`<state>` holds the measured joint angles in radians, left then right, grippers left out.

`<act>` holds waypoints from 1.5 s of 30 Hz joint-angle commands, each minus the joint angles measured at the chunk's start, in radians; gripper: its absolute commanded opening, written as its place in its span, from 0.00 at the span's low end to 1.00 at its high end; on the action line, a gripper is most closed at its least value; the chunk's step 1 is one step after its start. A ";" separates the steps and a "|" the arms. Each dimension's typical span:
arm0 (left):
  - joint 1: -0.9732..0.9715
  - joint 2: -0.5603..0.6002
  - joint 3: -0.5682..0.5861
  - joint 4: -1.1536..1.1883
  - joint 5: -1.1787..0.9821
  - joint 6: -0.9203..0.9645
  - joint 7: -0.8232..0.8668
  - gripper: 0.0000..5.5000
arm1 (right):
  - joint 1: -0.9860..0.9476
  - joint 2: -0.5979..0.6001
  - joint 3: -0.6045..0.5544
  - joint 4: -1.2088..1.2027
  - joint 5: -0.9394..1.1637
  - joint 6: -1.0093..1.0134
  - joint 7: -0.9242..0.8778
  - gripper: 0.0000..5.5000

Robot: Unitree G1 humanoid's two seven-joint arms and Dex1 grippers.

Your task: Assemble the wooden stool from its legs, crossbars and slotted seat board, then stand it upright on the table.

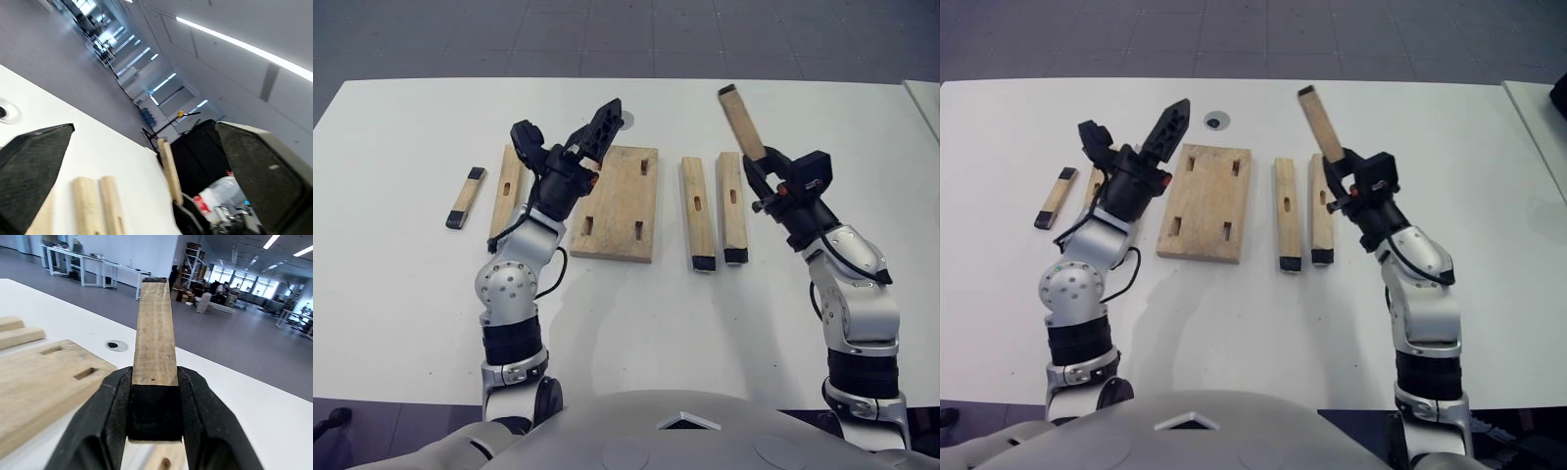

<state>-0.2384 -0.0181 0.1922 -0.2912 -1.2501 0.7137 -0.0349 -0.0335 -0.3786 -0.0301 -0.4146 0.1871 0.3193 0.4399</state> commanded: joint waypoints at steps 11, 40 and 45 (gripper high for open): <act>-0.033 0.063 -0.074 -0.025 -0.380 0.111 0.213 0.98 | -0.054 -0.024 0.163 -0.103 -0.038 -0.099 0.098 0.24; 0.033 0.111 -0.088 -0.023 -0.077 -0.006 -0.057 0.29 | 0.003 -0.039 0.203 -0.133 0.017 -0.035 0.131 0.24; 0.043 0.106 -0.086 -0.023 -0.069 -0.003 -0.064 0.15 | 0.008 -0.040 0.205 -0.136 0.017 -0.033 0.132 0.24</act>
<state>-0.2065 0.0900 0.1005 -0.3163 -1.3282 0.7169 -0.0907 -0.0362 -0.4054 0.1772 -0.5469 0.2029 0.2695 0.5710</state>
